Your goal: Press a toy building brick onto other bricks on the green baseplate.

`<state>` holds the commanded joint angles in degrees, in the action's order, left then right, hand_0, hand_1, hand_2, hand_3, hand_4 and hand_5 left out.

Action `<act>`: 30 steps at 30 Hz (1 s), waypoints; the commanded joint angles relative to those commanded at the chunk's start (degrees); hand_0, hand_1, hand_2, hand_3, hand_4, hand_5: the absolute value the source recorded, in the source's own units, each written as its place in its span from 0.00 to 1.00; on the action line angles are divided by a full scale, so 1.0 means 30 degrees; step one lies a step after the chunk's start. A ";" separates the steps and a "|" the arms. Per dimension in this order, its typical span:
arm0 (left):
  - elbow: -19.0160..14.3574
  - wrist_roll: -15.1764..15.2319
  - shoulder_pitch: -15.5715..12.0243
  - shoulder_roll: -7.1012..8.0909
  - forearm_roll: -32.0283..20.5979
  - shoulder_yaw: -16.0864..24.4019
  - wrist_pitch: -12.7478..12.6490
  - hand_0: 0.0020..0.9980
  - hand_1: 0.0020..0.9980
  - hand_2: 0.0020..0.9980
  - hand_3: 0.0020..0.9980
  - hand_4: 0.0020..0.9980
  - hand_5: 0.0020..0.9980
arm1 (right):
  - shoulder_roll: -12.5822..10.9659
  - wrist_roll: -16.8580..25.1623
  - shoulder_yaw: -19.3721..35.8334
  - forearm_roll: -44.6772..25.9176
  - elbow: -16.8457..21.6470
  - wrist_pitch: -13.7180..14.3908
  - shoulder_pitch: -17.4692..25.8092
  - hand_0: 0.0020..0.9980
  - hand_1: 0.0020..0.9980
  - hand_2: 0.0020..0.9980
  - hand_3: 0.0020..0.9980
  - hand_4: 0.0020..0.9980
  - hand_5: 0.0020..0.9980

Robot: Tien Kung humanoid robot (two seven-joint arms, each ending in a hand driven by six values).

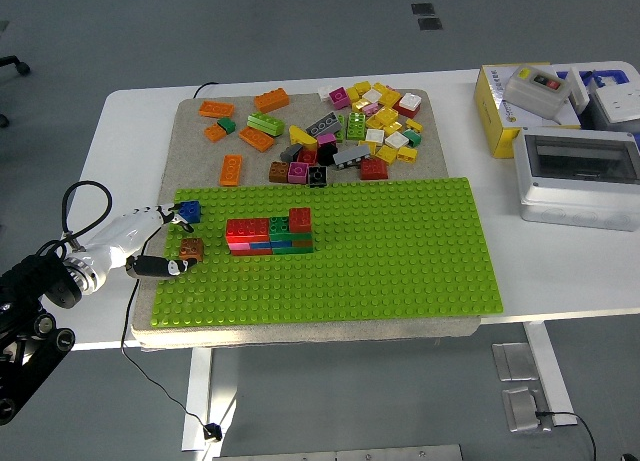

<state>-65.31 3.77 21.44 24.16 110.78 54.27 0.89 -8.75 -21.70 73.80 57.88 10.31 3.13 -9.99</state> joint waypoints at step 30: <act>0.0673 0.0189 0.0035 -0.0319 -0.0616 -0.0334 -0.0295 1.00 0.99 0.99 0.62 0.56 0.18 | 0.0046 -0.0037 -0.0098 -0.0058 0.0000 -0.0021 0.0047 0.70 0.64 0.45 0.74 0.60 1.00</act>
<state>-63.29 4.34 21.54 23.20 108.93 53.27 0.01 -8.61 -21.81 73.50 57.71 10.31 3.06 -9.85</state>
